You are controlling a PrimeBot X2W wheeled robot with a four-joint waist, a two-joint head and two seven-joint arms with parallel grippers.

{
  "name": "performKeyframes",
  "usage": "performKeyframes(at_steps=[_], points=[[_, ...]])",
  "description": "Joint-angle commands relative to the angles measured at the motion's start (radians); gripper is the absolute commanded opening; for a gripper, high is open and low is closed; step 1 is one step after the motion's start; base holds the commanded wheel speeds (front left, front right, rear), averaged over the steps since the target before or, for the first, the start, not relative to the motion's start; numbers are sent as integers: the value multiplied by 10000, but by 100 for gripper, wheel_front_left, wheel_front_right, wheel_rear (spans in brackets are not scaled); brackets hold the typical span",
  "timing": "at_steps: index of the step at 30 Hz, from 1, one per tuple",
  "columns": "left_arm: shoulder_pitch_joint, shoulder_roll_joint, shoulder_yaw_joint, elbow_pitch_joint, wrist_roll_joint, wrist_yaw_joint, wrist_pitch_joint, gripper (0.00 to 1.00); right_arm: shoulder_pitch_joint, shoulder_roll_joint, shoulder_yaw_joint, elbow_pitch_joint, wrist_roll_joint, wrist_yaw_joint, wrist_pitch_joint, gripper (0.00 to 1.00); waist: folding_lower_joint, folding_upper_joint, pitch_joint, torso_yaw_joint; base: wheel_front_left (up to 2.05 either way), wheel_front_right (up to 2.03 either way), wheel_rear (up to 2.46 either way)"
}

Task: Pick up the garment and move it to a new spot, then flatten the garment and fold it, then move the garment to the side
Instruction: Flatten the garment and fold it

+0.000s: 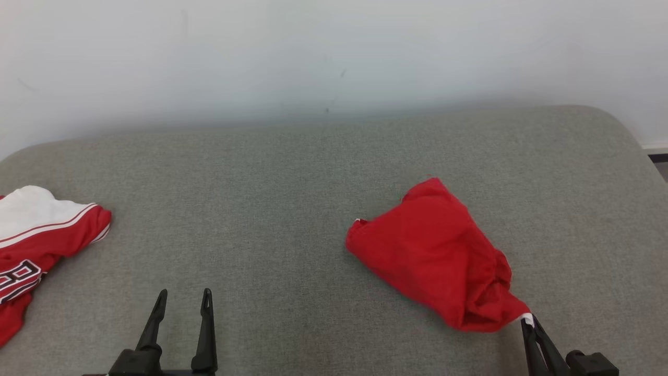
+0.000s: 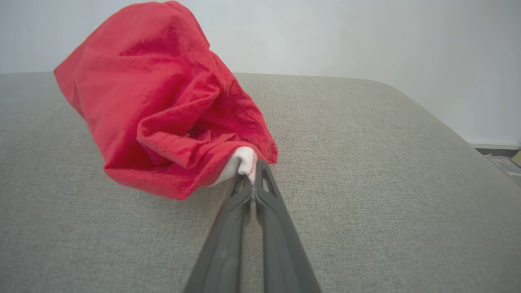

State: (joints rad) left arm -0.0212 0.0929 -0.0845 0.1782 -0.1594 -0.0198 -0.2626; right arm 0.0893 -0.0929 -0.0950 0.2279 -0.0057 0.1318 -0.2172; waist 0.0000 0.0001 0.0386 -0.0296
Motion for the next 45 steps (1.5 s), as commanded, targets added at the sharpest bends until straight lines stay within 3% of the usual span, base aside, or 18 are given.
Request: performKeyframes(at_steps=[1,2,15,22,29,36,45], points=[[-66,-35,19,37,88,-35,-34,100,-7,38,-3,-155,-90,-22,-61,50,0,-1,72,-79,0,0,0],[-76,-44,32,48,92,-43,-34,100,18,73,7,-214,-26,-22,-110,100,0,-1,83,-99,0,0,0],[-147,-35,260,96,226,-185,-34,100,562,31,637,-2465,965,-22,-472,100,0,-1,269,-435,0,0,0],[-1207,278,-236,532,484,-608,-34,100,61,257,936,-2612,1025,-22,-490,100,0,-1,585,-866,0,0,0],[-3340,716,-1168,1797,541,-1030,392,100,-454,402,1328,-2416,1163,-22,-491,100,0,-1,1101,-1729,0,0,0],[-5208,1078,-2679,3555,157,-1097,849,100,-808,442,1483,-2244,1518,-22,-492,100,0,-1,1589,-2701,0,0,0],[-6023,1431,-4370,5115,-982,-1092,1270,100,-865,445,1400,-2132,1762,-22,-493,100,0,-1,1588,-3228,0,0,0]])
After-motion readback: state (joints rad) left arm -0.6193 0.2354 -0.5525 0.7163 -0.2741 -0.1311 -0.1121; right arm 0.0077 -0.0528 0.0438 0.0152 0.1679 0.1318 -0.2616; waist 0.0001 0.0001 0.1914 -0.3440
